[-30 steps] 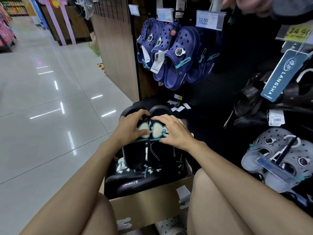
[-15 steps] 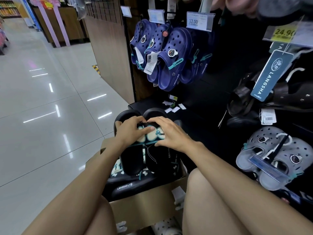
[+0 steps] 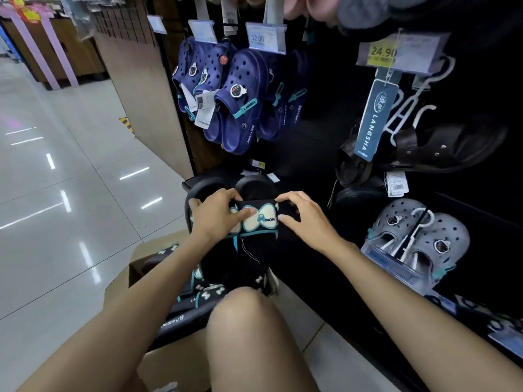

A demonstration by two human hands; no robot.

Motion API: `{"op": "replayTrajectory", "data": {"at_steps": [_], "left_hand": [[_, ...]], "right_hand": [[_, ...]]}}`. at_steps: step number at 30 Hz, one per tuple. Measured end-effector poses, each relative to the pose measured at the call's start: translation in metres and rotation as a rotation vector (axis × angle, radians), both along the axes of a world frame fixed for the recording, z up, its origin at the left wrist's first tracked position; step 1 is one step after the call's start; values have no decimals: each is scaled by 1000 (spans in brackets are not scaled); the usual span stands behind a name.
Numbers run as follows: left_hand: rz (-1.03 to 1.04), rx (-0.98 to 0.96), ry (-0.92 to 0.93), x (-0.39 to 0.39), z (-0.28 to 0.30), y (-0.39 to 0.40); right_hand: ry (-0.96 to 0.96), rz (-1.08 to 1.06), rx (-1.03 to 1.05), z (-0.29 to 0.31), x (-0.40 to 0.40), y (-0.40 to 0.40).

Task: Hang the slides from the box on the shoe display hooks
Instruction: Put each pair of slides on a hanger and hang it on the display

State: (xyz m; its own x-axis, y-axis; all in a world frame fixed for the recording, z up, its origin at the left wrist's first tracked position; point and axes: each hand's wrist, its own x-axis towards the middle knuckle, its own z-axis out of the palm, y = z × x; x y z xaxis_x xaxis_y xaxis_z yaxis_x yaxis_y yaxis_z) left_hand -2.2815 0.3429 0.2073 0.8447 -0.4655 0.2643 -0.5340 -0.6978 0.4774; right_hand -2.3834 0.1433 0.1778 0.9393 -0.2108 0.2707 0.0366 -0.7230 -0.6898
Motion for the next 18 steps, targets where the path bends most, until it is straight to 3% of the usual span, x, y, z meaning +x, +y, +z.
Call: {"op": "replayTrajectory", "data": {"at_steps": [10, 18], "left_hand": [[-39, -73, 77, -42, -28, -79], [-34, -109, 62, -51, -38, -88]], "right_hand": [[250, -186, 181, -90, -87, -58], [538, -407, 172, -185, -155, -82]]}}
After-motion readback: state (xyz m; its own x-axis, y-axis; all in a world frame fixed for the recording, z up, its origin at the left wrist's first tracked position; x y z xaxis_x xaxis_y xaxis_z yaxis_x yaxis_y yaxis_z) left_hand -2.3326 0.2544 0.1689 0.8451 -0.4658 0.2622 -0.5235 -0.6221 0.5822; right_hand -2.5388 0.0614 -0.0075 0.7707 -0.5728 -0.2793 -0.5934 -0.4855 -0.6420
